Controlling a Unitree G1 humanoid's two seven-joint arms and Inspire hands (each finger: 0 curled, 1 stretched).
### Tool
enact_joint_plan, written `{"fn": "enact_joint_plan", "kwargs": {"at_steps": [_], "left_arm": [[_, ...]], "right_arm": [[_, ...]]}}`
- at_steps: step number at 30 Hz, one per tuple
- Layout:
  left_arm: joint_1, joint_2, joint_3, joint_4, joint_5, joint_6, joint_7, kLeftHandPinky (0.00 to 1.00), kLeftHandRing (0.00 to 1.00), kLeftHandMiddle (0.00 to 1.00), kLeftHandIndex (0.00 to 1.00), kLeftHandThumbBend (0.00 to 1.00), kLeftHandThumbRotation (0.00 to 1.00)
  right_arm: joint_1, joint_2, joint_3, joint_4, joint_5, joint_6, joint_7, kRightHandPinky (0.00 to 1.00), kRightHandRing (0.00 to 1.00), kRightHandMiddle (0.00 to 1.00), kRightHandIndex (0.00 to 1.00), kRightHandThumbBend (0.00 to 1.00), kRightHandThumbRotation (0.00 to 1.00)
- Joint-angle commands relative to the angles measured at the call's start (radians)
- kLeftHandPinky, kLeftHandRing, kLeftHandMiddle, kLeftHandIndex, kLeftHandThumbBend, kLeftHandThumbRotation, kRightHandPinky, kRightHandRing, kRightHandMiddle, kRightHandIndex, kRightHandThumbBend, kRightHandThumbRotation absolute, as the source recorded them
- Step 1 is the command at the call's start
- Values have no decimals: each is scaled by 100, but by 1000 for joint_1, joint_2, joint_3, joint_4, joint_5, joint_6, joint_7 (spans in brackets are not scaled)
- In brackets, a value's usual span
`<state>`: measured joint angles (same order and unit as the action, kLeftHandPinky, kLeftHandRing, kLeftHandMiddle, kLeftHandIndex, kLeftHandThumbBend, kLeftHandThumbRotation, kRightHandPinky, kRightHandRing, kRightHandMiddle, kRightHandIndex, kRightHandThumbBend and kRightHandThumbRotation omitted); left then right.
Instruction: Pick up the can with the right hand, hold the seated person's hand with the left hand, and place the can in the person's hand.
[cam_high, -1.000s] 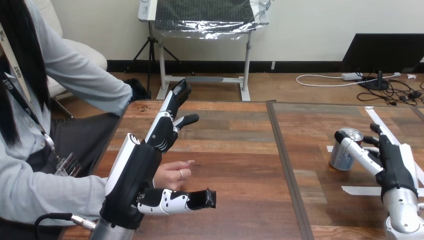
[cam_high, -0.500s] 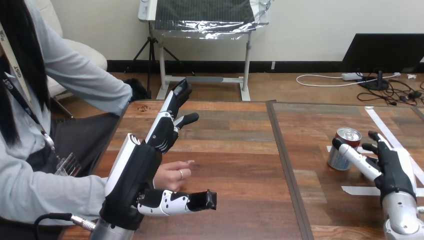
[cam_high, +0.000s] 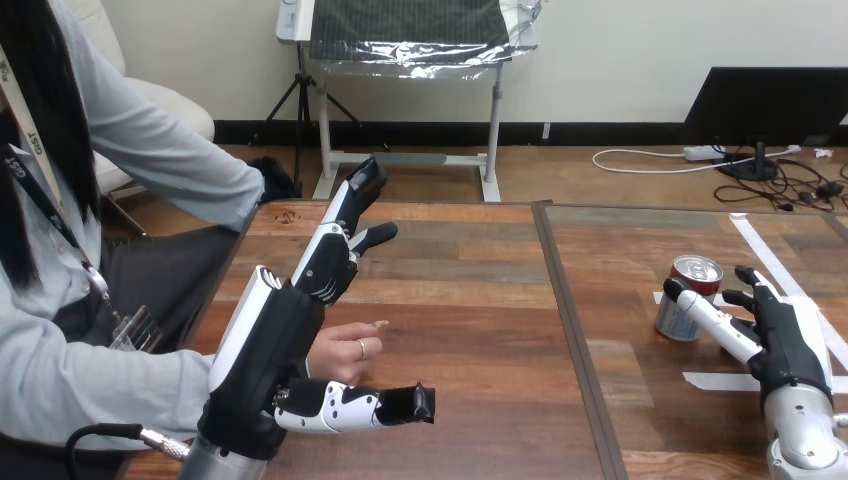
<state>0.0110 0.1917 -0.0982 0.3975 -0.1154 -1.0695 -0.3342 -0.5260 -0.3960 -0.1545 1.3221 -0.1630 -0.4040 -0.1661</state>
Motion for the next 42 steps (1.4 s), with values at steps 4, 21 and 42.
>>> {"fn": "enact_joint_plan", "kwargs": {"at_steps": [4,21,42], "left_arm": [[-21,11,12,-56,-19,-17,-5,89,100,100,100,100,52],[-18,16,13,-69,-24,-20,-14,90,100,100,100,100,52],[-14,23,8,-82,-59,-12,-43,91,100,100,100,100,51]], "right_arm": [[-86,8,29,1,-21,10,1,68,76,87,94,100,64],[-100,16,47,3,-34,19,-2,62,71,86,94,100,64],[-126,24,55,2,-39,20,2,66,77,87,94,100,64]]}}
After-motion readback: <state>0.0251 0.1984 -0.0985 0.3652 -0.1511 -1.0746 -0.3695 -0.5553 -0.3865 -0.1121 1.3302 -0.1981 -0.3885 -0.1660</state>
